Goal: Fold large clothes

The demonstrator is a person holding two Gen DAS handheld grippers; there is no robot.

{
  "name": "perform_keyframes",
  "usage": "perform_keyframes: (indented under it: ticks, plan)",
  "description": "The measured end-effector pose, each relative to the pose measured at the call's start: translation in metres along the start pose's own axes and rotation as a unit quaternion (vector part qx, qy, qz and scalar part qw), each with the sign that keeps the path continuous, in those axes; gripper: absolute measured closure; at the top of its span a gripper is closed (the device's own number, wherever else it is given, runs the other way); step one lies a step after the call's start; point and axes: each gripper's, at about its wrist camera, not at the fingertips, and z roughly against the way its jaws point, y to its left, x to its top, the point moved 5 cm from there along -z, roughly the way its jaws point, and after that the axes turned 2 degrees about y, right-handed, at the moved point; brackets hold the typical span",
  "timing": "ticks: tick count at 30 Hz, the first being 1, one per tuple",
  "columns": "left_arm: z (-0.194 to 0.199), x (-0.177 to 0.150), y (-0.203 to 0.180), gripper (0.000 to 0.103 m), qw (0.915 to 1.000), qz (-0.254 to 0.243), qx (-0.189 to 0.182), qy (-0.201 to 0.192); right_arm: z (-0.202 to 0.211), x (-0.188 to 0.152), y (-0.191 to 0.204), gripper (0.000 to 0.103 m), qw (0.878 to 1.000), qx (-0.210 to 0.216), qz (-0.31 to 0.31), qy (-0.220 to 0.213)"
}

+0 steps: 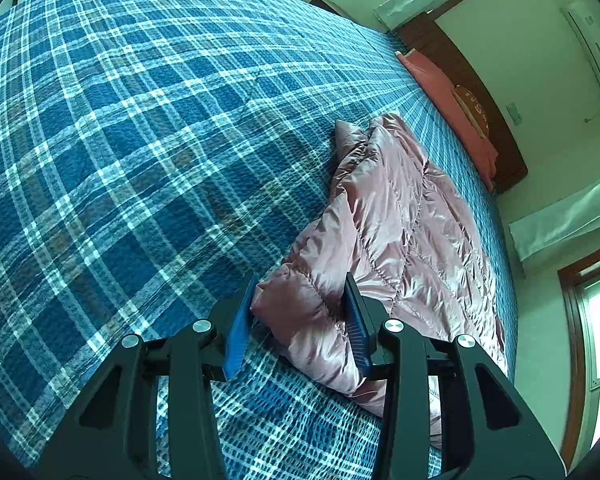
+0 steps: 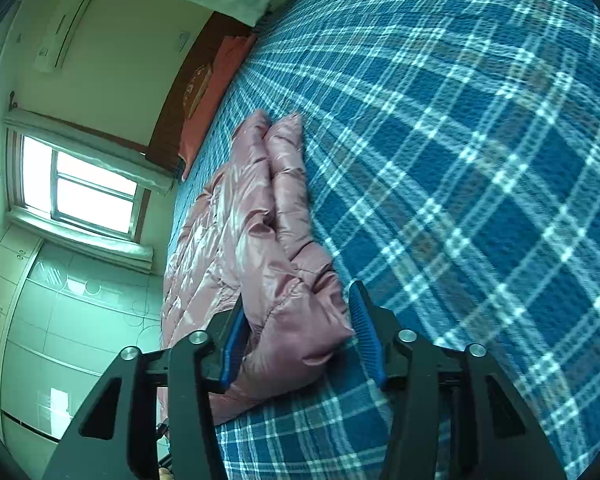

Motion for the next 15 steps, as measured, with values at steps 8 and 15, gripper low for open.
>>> perform_keyframes:
  ticks: [8, 15]
  plan:
    - [0.029, 0.005, 0.012, 0.053, 0.9994, -0.022, 0.021, -0.013, 0.039, 0.007, -0.016, 0.053, 0.999, -0.036, 0.013, -0.019]
    - [0.055, 0.018, 0.014, 0.053, 0.9911, -0.073, 0.097, -0.055, 0.065, 0.011, 0.005, 0.053, 0.984, -0.143, 0.085, -0.057]
